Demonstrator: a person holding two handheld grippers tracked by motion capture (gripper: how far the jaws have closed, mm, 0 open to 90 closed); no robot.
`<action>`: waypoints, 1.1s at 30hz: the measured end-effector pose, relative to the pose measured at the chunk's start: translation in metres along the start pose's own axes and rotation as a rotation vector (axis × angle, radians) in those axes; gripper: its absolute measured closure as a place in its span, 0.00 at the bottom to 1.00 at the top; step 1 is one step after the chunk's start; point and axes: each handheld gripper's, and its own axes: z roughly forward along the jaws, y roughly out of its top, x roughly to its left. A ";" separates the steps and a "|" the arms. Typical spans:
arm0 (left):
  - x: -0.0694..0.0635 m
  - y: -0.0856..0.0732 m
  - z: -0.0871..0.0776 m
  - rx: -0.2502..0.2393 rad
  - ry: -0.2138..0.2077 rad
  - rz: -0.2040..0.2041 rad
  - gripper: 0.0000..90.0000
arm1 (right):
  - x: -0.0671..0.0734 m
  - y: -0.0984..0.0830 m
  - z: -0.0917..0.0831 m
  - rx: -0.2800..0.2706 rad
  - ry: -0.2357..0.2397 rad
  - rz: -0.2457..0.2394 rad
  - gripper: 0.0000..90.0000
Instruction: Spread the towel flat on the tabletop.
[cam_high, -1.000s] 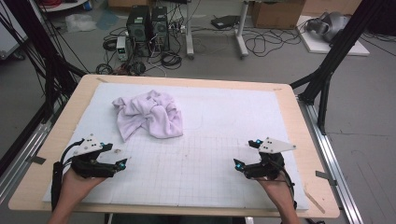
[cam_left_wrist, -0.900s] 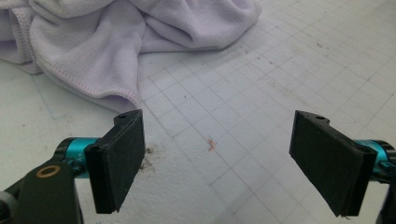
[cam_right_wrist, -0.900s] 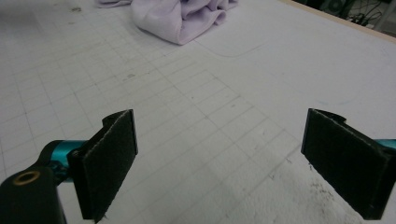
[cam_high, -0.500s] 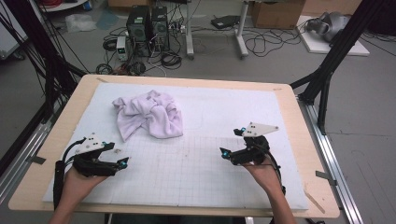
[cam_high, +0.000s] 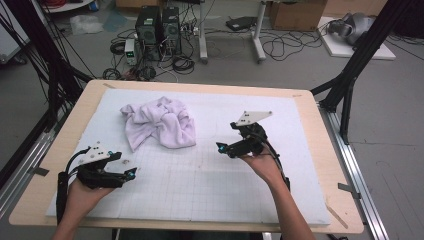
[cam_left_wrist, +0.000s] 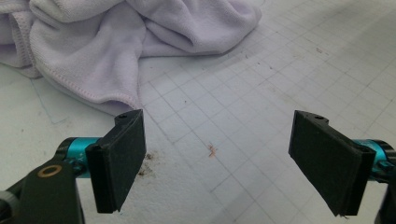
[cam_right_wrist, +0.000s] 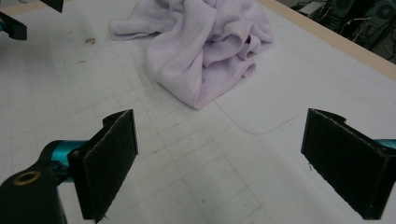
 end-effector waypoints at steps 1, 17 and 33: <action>0.000 0.000 0.000 0.002 0.000 0.000 0.21 | 0.000 0.000 0.000 0.000 0.000 0.000 0.11; 0.003 -0.001 0.000 0.002 0.006 -0.004 0.22 | 0.004 0.040 0.074 0.063 0.090 -0.052 0.21; 0.004 -0.002 0.001 0.009 0.014 -0.005 0.24 | 0.007 0.028 0.139 0.159 0.145 -0.063 0.50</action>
